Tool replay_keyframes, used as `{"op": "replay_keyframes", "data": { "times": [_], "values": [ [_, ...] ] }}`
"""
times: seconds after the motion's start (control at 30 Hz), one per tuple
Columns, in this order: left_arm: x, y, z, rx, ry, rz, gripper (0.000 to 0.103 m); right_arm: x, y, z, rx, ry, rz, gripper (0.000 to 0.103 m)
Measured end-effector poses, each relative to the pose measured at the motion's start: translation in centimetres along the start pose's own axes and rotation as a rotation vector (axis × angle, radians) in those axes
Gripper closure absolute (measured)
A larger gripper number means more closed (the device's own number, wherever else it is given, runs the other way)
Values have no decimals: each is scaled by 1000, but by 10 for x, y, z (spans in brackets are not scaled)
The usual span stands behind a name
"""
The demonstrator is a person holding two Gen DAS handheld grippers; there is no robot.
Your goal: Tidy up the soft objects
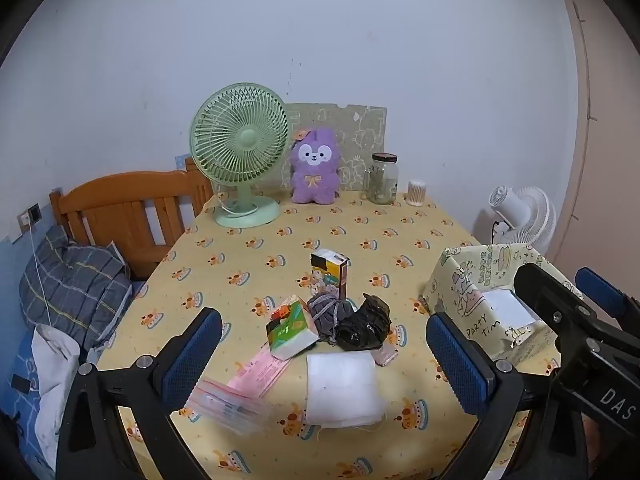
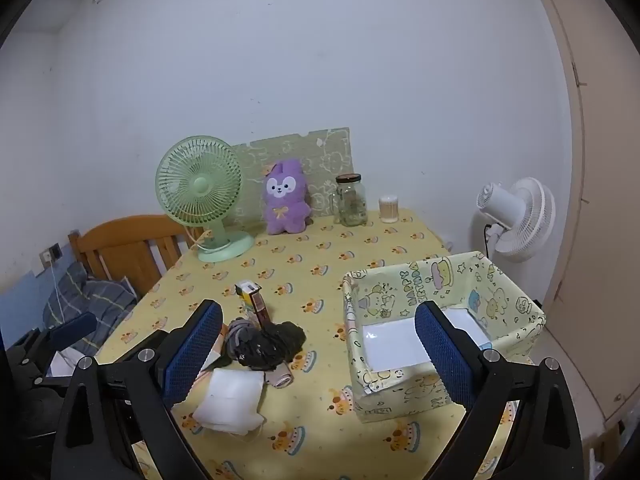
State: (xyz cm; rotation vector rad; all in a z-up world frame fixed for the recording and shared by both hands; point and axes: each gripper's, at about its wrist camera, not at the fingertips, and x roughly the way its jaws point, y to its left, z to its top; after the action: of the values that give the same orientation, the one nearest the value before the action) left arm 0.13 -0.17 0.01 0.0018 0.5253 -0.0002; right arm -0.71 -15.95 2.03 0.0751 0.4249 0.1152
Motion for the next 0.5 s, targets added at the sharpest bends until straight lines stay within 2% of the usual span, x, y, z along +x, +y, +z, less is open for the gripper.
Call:
{"op": "replay_keyframes", "data": {
  "times": [0.13,0.5],
  "values": [
    [-1,5,0,-23,1,-24,0,1,0,0,6,8,0,5],
    [3,-1,-3,-21,7,-15,0,0,2,0,11,14,-2,5]
  ]
}}
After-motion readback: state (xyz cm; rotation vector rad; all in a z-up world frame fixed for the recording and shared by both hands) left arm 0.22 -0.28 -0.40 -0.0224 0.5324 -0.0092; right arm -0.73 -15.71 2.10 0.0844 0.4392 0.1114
